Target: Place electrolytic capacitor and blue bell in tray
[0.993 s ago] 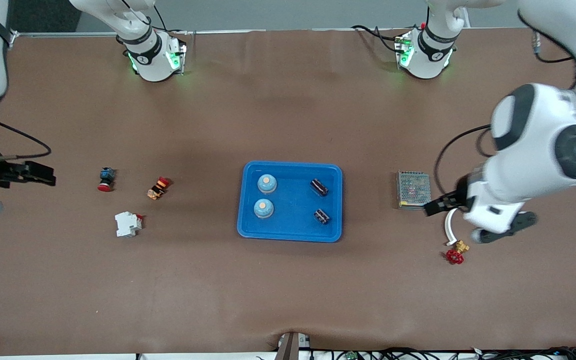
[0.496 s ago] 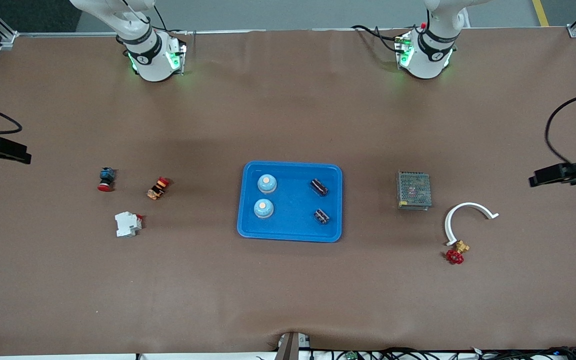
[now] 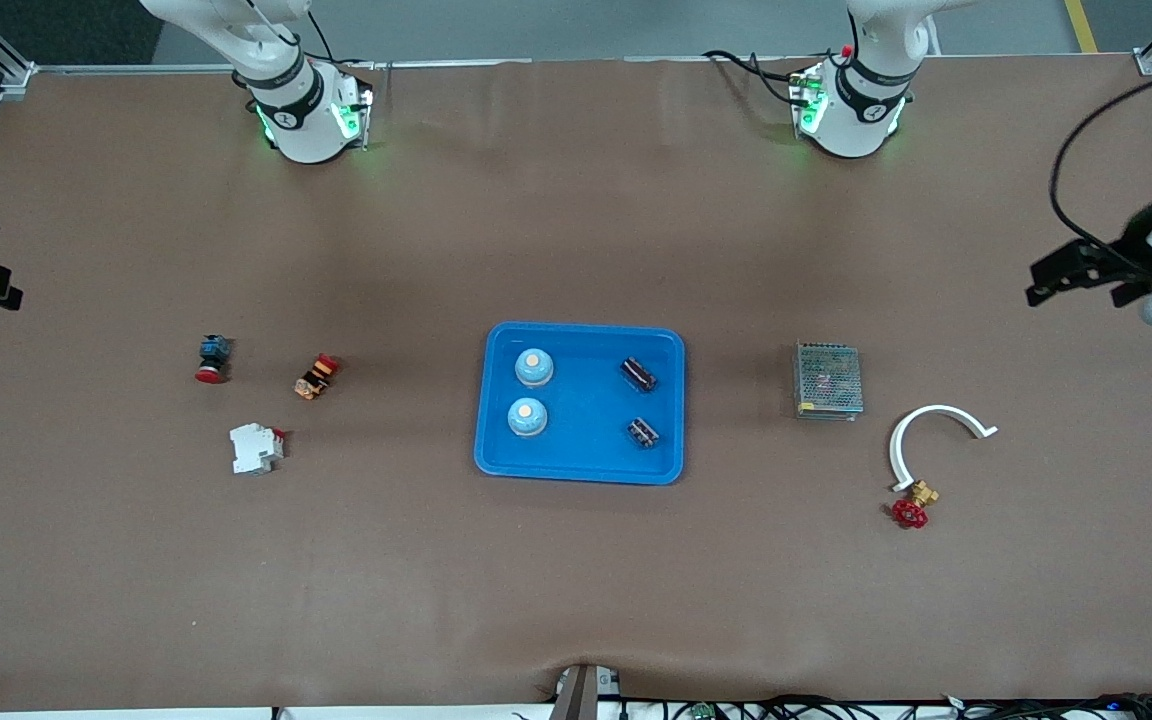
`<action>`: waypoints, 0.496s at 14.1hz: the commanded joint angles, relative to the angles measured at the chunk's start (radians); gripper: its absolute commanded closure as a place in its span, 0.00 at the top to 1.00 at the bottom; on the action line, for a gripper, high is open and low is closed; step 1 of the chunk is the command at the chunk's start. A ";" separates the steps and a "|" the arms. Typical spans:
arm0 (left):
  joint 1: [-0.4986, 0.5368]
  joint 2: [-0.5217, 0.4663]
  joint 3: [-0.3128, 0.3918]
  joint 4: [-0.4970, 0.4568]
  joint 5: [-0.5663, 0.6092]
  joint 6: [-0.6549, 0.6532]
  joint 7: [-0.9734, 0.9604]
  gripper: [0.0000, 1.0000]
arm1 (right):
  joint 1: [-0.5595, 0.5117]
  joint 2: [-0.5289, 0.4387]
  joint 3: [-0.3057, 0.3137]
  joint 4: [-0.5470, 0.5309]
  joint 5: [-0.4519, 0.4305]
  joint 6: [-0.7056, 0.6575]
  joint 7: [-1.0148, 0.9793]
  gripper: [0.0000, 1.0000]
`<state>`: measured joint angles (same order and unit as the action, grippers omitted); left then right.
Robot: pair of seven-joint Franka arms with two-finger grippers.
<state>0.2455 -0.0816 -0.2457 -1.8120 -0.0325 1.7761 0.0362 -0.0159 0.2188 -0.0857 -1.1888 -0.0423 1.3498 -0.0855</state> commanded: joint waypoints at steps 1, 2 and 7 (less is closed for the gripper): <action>0.005 -0.064 -0.006 -0.074 -0.023 0.052 0.005 1.00 | -0.007 -0.048 0.012 -0.037 0.016 0.002 0.009 1.00; 0.006 -0.052 -0.006 -0.049 -0.023 0.052 0.013 1.00 | -0.007 -0.059 0.012 -0.047 0.030 0.003 0.010 1.00; -0.008 -0.004 -0.023 0.094 -0.023 0.032 0.011 1.00 | -0.003 -0.166 0.012 -0.233 0.035 0.112 0.030 1.00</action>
<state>0.2434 -0.1159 -0.2550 -1.7884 -0.0357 1.8251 0.0376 -0.0159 0.1423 -0.0814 -1.2939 -0.0220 1.4083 -0.0807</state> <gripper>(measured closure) 0.000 0.000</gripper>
